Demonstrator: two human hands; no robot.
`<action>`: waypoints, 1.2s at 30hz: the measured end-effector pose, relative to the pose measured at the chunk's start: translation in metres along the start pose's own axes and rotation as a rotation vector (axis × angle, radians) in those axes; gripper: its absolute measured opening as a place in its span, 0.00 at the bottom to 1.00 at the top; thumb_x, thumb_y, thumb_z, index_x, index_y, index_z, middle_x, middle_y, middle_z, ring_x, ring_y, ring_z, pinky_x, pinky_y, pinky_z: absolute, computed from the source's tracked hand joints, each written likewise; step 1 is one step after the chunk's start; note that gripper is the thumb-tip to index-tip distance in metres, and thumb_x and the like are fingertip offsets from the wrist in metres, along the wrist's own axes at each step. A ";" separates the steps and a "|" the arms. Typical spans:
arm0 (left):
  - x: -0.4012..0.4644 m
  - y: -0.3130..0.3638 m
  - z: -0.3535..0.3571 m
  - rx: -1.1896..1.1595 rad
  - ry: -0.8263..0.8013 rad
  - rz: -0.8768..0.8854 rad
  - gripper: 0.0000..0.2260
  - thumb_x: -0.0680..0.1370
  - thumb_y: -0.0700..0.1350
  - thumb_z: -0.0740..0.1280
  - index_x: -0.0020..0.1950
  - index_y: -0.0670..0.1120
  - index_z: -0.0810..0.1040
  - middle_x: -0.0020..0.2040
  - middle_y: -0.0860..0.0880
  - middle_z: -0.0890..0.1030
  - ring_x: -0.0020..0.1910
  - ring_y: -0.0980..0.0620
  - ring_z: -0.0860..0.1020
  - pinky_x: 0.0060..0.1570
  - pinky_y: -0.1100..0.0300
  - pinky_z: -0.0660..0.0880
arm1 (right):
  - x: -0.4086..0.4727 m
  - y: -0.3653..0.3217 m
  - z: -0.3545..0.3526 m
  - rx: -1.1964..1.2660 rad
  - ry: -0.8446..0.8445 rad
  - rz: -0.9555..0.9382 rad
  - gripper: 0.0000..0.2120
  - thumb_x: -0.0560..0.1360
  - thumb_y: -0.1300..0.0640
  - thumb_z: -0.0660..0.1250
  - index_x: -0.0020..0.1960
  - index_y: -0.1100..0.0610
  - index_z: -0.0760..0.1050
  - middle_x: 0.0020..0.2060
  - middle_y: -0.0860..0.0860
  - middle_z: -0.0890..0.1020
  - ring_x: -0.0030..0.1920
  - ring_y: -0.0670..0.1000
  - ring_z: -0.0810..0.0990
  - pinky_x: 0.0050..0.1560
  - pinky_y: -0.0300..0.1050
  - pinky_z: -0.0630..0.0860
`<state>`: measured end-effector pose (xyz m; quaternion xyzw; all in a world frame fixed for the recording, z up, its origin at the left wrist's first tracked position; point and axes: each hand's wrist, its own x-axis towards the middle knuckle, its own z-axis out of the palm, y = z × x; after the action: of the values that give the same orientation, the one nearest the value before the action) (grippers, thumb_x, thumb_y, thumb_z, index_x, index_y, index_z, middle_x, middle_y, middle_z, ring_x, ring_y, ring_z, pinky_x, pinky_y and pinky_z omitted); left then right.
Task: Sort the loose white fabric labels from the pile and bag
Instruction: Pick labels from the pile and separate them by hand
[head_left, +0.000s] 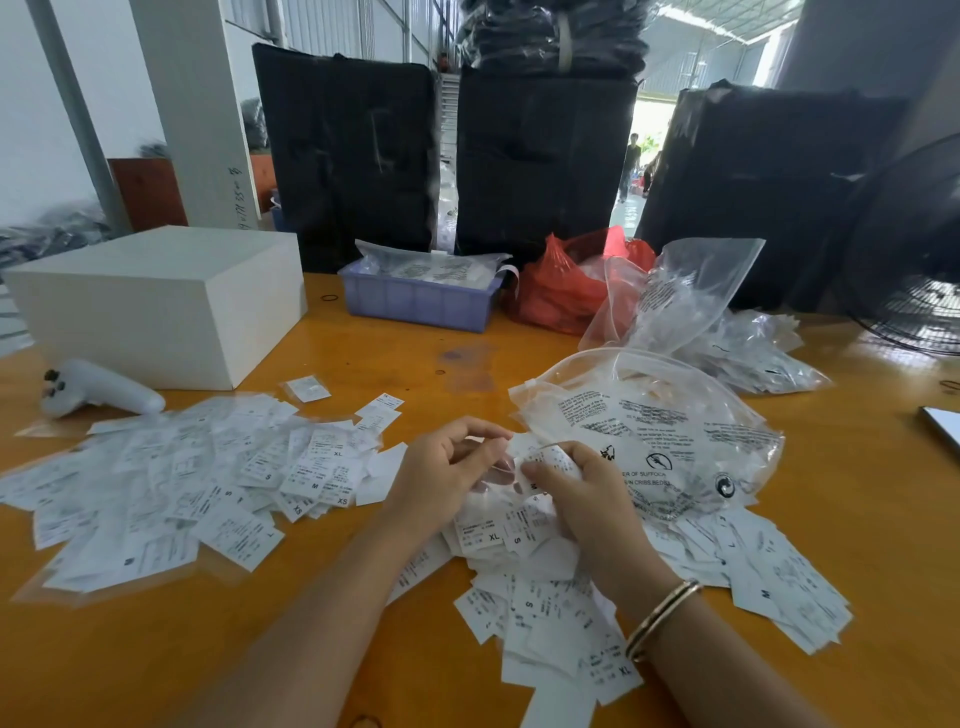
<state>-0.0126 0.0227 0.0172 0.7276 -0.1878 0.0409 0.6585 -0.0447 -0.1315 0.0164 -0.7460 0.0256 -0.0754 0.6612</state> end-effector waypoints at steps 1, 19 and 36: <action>-0.001 0.000 0.000 -0.007 -0.013 -0.001 0.03 0.77 0.45 0.67 0.49 0.51 0.79 0.39 0.53 0.85 0.40 0.54 0.84 0.36 0.67 0.78 | 0.000 0.000 0.000 -0.005 0.000 -0.006 0.04 0.73 0.56 0.71 0.45 0.55 0.78 0.24 0.44 0.78 0.21 0.38 0.71 0.22 0.31 0.66; -0.002 -0.001 -0.002 0.047 -0.064 0.029 0.08 0.76 0.40 0.69 0.50 0.53 0.79 0.37 0.58 0.82 0.39 0.59 0.81 0.40 0.70 0.75 | 0.002 -0.005 -0.009 -0.017 -0.052 -0.030 0.04 0.73 0.56 0.70 0.40 0.51 0.79 0.30 0.47 0.80 0.28 0.41 0.76 0.31 0.39 0.73; -0.002 -0.001 0.000 0.072 0.012 0.084 0.06 0.78 0.42 0.67 0.49 0.53 0.79 0.39 0.56 0.85 0.38 0.57 0.83 0.36 0.71 0.74 | 0.001 -0.004 -0.008 -0.223 0.053 -0.214 0.07 0.72 0.61 0.69 0.39 0.50 0.76 0.32 0.45 0.81 0.28 0.44 0.74 0.30 0.39 0.73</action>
<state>-0.0144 0.0228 0.0160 0.7422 -0.2129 0.0795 0.6305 -0.0451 -0.1385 0.0217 -0.8110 -0.0286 -0.1617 0.5615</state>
